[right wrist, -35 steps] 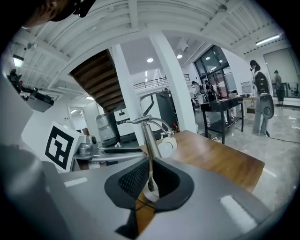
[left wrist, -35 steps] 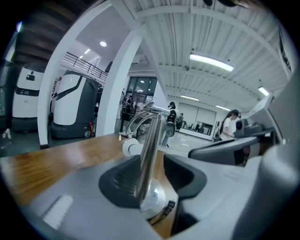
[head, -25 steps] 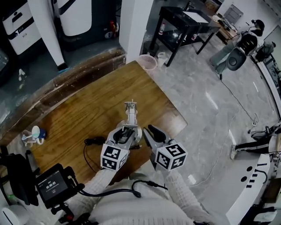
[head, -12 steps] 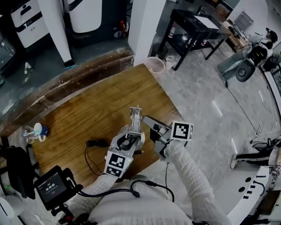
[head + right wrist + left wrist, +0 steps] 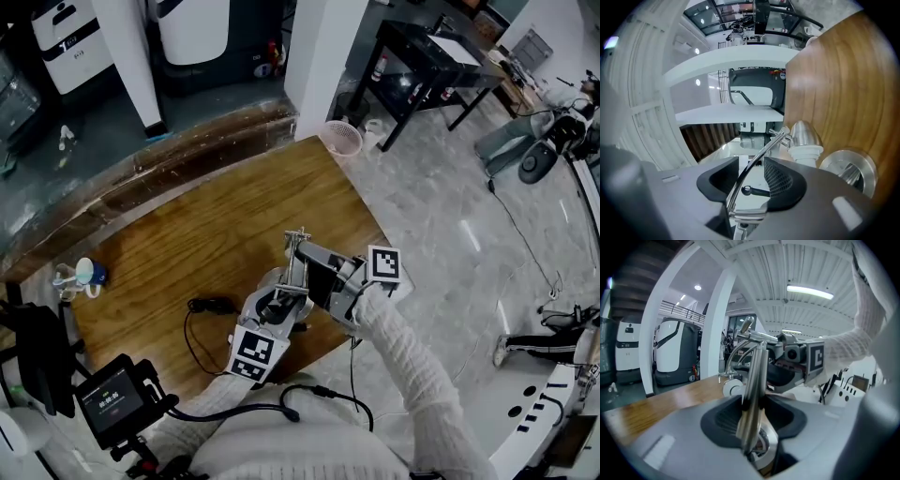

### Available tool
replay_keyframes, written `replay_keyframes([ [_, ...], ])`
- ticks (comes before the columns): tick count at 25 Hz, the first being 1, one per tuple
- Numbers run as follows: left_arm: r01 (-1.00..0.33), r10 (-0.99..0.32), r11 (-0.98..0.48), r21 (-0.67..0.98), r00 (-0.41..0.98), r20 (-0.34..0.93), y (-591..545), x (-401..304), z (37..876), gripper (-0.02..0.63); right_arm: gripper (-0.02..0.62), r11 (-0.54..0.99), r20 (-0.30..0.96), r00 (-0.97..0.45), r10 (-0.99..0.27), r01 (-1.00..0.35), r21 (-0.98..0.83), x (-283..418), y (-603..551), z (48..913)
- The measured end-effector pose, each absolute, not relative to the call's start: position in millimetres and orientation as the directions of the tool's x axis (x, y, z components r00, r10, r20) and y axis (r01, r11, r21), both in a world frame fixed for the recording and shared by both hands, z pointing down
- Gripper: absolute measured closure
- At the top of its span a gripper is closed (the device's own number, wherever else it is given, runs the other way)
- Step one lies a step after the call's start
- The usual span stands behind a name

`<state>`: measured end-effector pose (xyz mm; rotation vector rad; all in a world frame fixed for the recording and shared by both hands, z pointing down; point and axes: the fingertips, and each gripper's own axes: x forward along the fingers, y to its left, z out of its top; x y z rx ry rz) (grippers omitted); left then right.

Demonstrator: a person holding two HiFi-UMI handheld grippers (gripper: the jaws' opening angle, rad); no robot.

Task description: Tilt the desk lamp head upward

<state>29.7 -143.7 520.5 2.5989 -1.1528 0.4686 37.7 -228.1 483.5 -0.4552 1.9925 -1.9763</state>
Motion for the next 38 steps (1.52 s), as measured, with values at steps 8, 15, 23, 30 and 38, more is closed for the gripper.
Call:
replay_keyframes([
  [8, -0.745, -0.660, -0.657, 0.114, 0.642, 0.390, -143, 31, 521, 0.457, 0.468, -0.074, -0.042, -0.944, -0.327, 0.070, -0.995, 16, -238, 489],
  [15, -0.748, -0.663, -0.652, 0.123, 0.642, 0.386, -142, 32, 523, 0.454, 0.462, 0.063, 0.073, -0.968, -0.240, -0.091, -0.994, 15, -236, 490],
  [23, -0.745, -0.657, -0.653, 0.137, 0.647, 0.387, -143, 32, 524, 0.454, 0.456, 0.160, 0.132, -0.966, -0.222, -0.170, -0.972, 14, -237, 486],
  [30, -0.726, -0.636, -0.678, 0.118, 0.659, 0.401, -144, 34, 524, 0.453, 0.454, 0.272, 0.130, -0.964, -0.233, -0.192, -0.943, 13, -241, 471],
  [38, -0.722, -0.629, -0.680, 0.126, 0.664, 0.406, -145, 33, 526, 0.451, 0.456, 0.500, 0.084, -0.965, -0.247, -0.202, -0.842, 7, -240, 431],
])
